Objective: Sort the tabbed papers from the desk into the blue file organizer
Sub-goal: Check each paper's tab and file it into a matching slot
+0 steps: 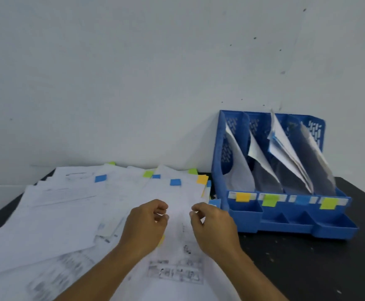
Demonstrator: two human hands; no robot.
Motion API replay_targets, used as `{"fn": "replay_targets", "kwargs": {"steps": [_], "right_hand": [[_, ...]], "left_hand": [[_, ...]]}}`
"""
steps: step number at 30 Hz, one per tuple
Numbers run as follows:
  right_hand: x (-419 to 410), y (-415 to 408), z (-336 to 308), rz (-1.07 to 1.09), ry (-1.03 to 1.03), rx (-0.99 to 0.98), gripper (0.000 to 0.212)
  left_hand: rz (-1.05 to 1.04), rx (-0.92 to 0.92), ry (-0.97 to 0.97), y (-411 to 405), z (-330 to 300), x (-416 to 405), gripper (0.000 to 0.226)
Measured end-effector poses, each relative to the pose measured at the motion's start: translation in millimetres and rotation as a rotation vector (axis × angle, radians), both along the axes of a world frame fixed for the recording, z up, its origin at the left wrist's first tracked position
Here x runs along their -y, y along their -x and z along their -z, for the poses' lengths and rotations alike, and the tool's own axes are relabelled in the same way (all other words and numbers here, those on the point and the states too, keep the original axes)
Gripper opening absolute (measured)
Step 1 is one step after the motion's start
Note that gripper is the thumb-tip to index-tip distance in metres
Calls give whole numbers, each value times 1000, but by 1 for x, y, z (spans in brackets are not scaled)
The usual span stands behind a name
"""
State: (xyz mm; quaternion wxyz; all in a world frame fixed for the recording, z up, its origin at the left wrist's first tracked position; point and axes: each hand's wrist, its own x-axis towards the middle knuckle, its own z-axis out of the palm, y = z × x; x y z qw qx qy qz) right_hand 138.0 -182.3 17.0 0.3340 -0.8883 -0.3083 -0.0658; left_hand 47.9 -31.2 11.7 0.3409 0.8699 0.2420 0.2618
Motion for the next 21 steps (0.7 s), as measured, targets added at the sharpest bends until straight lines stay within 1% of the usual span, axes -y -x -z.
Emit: {"fn": "replay_targets", "kwargs": {"steps": [3, 6, 8, 10, 11, 14, 16, 18, 19, 20, 21], "right_hand": [[-15, 6, 6, -46, 76, -52, 28], [-26, 11, 13, -62, 133, -24, 27], [-31, 13, 18, -65, 144, -15, 27], [-36, 17, 22, -66, 131, -10, 25], [-37, 18, 23, -64, 117, -6, 25], [-39, 23, 30, -67, 78, -11, 23], [-37, 25, 34, -83, 53, -32, 23], [-34, 25, 37, -98, 26, -49, 22], [-32, 25, 39, -103, 12, -51, 22], [-31, 25, 39, -107, -1, -49, 21], [-31, 25, 39, -110, -14, -50, 21]], "left_hand": [[-100, -107, -137, 25, 5, -28, 22], [-208, -253, -281, 47, 8, -52, 42], [-295, -356, -308, 60, 11, -65, 56], [-370, -417, -258, 71, 17, -73, 66], [-395, -400, -213, 74, 21, -76, 69], [-388, -242, -51, 85, 28, -80, 81], [-337, -194, 58, 93, 27, -82, 88], [-281, -218, 117, 101, 25, -85, 88], [-254, -233, 126, 104, 24, -88, 82], [-229, -239, 118, 107, 23, -91, 72], [-209, -230, 100, 110, 23, -93, 57]]}}
